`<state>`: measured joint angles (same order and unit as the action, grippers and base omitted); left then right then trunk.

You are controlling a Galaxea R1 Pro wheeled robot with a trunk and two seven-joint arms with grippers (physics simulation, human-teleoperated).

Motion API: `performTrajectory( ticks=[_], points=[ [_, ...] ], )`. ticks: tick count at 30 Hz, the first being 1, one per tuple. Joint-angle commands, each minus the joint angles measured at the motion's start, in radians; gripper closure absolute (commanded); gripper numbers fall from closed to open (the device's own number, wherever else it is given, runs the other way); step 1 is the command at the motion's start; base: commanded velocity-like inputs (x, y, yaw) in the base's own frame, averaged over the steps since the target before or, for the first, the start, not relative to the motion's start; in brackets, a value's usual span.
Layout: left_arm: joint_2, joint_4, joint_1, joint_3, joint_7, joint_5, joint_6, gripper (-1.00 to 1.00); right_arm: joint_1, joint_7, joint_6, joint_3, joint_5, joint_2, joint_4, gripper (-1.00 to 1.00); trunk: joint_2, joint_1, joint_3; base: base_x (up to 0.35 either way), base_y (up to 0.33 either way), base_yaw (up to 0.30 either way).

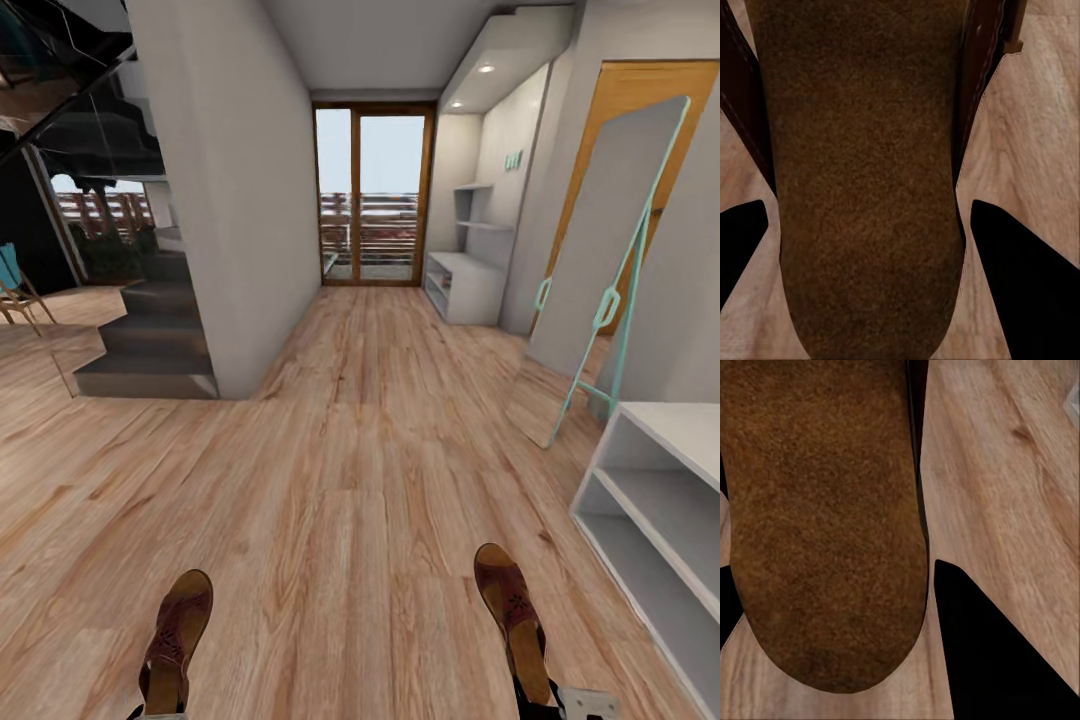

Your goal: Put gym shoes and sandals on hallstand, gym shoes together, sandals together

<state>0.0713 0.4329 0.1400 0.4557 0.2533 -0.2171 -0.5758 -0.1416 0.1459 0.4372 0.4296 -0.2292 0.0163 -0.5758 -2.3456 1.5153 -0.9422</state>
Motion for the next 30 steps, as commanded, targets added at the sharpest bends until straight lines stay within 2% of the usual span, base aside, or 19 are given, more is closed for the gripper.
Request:
performTrajectory(
  ticks=[1,19,30],
  points=[
    [-0.001,0.000,0.001,0.009,0.005,-0.008,-0.004,1.00,-0.001,0.011,0.003,0.008,-0.002,-0.001,0.001,1.00,0.000,0.000,-0.002,0.340,0.000,0.000],
    [-0.001,0.000,0.001,0.009,0.004,-0.007,-0.004,1.00,-0.001,0.011,0.003,0.008,-0.002,-0.001,0.002,1.00,0.000,0.000,-0.025,0.340,0.000,-0.025],
    [-0.001,0.000,0.001,0.009,0.004,-0.007,-0.004,1.00,-0.001,0.016,0.003,0.004,-0.008,-0.001,0.006,1.00,0.000,0.000,-0.027,0.340,0.000,-0.028]
  ],
)
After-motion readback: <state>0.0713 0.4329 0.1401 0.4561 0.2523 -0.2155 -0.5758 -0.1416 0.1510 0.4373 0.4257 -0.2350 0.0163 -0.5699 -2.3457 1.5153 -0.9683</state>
